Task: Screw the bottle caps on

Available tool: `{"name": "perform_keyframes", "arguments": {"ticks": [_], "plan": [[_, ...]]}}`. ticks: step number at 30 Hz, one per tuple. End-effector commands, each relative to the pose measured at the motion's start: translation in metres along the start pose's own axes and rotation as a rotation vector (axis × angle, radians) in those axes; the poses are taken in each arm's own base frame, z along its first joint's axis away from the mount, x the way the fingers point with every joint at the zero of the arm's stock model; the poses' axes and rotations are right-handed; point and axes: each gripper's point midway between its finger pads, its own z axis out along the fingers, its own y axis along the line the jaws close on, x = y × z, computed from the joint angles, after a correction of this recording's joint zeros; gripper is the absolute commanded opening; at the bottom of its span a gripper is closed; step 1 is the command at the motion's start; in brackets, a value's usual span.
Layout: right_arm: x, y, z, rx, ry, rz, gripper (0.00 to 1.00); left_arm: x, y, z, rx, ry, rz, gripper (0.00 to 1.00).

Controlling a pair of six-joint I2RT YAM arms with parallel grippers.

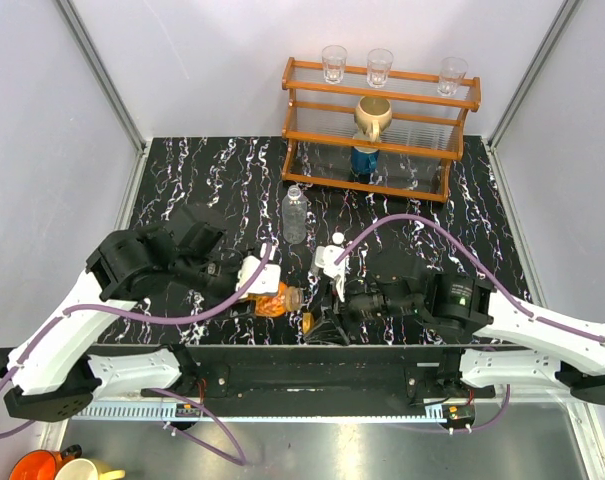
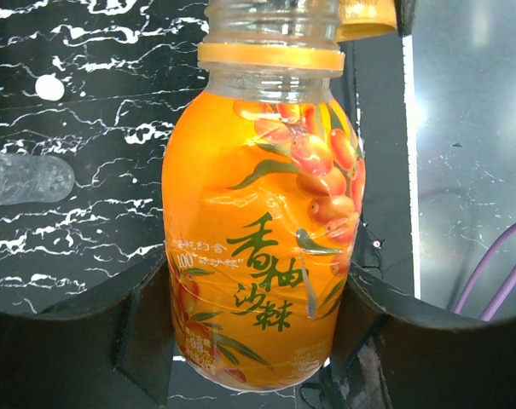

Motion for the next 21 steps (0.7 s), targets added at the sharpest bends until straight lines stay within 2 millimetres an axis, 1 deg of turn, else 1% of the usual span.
{"name": "perform_keyframes", "arguments": {"ticks": [1,2,3,4,6,9,13,15,21], "plan": [[-0.028,0.008,-0.019,-0.004,-0.037,-0.106,0.15,0.031,-0.035,-0.001,0.139,0.119,-0.058,0.36],[-0.025,0.006,-0.021,0.011,-0.018,-0.106,0.15,0.032,-0.035,-0.001,0.136,0.122,-0.056,0.36],[-0.028,0.006,-0.025,0.020,-0.022,-0.110,0.15,0.034,-0.035,-0.001,0.136,0.126,-0.057,0.36],[-0.027,0.003,-0.027,0.037,-0.010,-0.110,0.14,0.034,-0.036,-0.001,0.133,0.127,-0.061,0.36],[-0.030,0.003,-0.030,0.048,-0.008,-0.113,0.14,0.037,-0.037,0.001,0.139,0.137,-0.062,0.36],[-0.031,-0.003,-0.029,0.080,0.015,-0.120,0.13,0.040,-0.036,0.004,0.144,0.157,-0.072,0.37],[-0.031,-0.012,-0.023,0.120,0.040,-0.126,0.14,0.034,-0.040,0.004,0.165,0.131,-0.076,0.37],[-0.036,-0.018,-0.021,0.143,0.037,-0.167,0.14,0.032,-0.042,0.004,0.174,0.125,-0.081,0.37],[-0.055,-0.020,-0.025,0.170,-0.015,-0.218,0.14,0.034,-0.046,0.004,0.192,0.119,-0.086,0.37]]}}
